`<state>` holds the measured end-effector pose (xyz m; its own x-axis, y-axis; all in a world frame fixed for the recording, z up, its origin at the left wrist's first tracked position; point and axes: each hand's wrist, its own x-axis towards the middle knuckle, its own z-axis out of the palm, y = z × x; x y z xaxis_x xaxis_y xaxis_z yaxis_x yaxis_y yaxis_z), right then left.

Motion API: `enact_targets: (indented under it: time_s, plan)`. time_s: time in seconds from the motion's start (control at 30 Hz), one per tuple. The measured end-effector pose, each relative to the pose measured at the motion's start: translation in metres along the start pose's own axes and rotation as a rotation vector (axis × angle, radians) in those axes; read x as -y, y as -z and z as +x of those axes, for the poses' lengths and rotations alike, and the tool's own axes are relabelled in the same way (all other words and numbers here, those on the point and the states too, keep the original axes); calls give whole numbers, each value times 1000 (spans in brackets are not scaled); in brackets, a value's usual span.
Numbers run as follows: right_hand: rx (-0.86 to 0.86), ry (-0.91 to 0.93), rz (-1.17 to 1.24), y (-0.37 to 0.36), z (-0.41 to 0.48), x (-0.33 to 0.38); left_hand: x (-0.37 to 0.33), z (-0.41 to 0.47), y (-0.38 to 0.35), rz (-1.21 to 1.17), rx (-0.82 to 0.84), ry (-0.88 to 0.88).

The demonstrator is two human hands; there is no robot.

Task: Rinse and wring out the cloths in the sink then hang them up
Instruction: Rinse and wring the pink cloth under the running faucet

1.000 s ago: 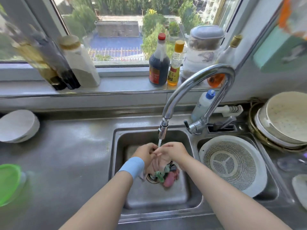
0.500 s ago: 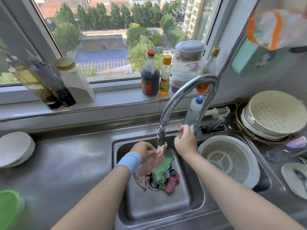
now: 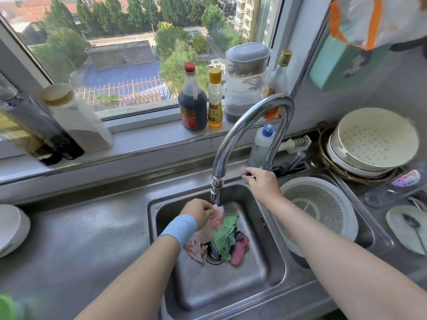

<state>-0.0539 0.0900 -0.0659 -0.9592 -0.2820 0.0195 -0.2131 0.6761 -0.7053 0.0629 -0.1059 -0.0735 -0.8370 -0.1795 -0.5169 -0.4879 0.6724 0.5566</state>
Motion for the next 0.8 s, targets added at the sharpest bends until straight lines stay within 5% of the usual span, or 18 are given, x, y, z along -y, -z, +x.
enact_targets:
  time_s: [0.53,0.67,0.73,0.8]
  plan:
    - [30,-112,130,15,-8,-1,-10,-6,0,-44,-79,36]
    - [-287,101,-143,10,-33,15,-14,-8,3,-80,-62,20]
    - [-102,164,-135,-3,-45,25,-16,-11,5,-149,-37,-9]
    - [329,91,-89,-19,-56,34,-16,-14,6,-182,-21,-47]
